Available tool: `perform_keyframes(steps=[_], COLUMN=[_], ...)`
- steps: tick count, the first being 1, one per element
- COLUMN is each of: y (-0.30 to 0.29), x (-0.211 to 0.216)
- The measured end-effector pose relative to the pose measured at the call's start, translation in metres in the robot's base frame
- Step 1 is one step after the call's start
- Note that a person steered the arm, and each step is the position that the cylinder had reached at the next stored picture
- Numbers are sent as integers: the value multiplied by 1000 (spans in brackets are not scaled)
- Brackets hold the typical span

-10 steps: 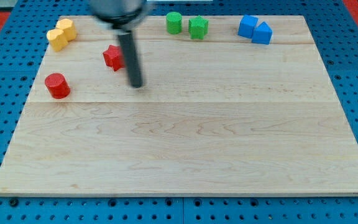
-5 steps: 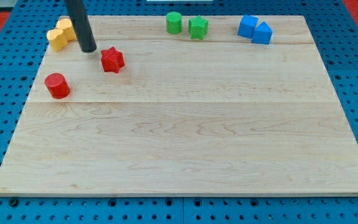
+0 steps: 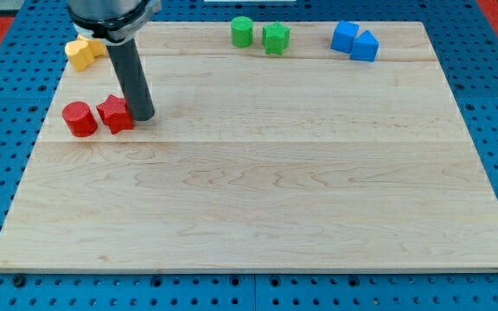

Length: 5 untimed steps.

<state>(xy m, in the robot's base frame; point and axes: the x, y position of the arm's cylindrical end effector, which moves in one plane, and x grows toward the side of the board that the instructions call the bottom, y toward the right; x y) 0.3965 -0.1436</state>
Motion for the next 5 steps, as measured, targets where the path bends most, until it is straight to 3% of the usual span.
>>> perform_keyframes(steps=[3,5], y=[91,114], x=[0,-32])
